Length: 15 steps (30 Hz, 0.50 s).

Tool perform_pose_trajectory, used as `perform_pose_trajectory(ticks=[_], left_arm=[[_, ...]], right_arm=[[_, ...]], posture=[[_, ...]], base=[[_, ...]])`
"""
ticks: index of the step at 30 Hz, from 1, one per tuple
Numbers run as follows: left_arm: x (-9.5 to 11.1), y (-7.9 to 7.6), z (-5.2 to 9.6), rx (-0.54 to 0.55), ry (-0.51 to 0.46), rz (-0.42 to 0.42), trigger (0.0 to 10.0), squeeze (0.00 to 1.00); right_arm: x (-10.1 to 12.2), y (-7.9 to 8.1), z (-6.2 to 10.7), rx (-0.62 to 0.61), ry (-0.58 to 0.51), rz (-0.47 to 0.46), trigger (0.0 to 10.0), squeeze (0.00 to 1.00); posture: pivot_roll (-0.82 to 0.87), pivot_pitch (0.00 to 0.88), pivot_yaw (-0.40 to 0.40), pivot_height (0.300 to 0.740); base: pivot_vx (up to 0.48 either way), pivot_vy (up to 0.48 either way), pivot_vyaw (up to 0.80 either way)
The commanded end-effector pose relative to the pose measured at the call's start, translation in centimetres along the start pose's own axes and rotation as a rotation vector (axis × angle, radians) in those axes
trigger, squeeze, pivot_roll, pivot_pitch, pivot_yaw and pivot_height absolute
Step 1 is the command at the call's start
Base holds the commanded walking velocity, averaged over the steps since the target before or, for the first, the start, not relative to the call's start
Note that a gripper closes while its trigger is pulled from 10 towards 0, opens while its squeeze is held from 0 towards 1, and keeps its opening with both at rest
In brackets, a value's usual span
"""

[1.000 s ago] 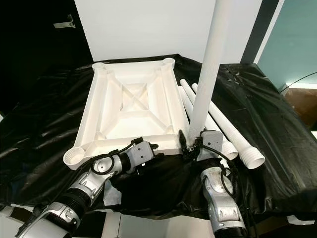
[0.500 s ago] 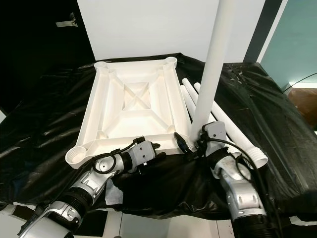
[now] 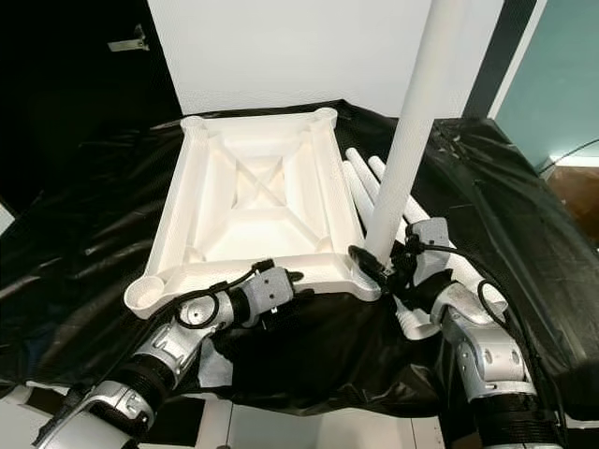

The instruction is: Building children table

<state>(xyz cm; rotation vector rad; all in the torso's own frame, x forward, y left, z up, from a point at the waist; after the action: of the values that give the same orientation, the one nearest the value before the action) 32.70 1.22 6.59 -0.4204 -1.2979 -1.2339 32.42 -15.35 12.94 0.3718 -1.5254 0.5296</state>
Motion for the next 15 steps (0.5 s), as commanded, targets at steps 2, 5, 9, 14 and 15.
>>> perform_pose_trajectory(ticks=[2,5,9,14,15], left_arm=[[-3.9,-2.4,0.3,-0.051,0.147,0.068,10.0,0.00],[-3.9,-2.4,0.3,-0.054,0.149,0.063,10.0,0.00],[-3.6,-1.8,0.1,-0.042,0.146,0.059,10.0,0.00],[-3.8,-2.1,0.3,-0.046,0.146,0.059,10.0,0.00],[-3.8,-2.1,0.3,-0.046,0.146,0.059,10.0,0.00]], right_arm=[[-2.4,3.7,-1.1,0.033,0.028,-0.061,0.0,0.00],[-2.7,3.9,-1.3,0.006,0.031,-0.061,0.0,0.00],[-2.6,3.5,-1.7,-0.208,-0.009,-0.050,0.0,0.00],[0.4,1.0,-0.1,-0.567,-0.199,0.024,0.0,0.00],[0.3,1.2,-0.3,-0.561,-0.183,0.024,0.0,0.00]], posture=[[-0.05,0.013,0.009,0.740],[-0.05,0.012,0.010,0.740],[-0.04,0.009,0.008,0.740],[-0.04,0.007,0.012,0.740],[-0.04,0.007,0.012,0.740]], base=[[0.000,0.000,0.00],[0.000,0.000,0.00],[0.000,0.000,0.00],[0.000,0.000,0.00],[0.000,0.000,0.00]])
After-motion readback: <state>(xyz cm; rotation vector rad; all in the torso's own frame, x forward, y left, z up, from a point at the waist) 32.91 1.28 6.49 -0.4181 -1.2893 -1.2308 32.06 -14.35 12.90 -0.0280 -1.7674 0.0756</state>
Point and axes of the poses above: a point about 5 cm out from each wrist's last joint towards the gripper, its own z axis pointing back from the gripper into the wrist, its own x axis along the axis of the wrist's last joint, y = z × x, the point moved 5 cm from there along -z, pointing out of the wrist towards the gripper, and after that the axes turned 6 degrees about z, right-handed, at the moved point
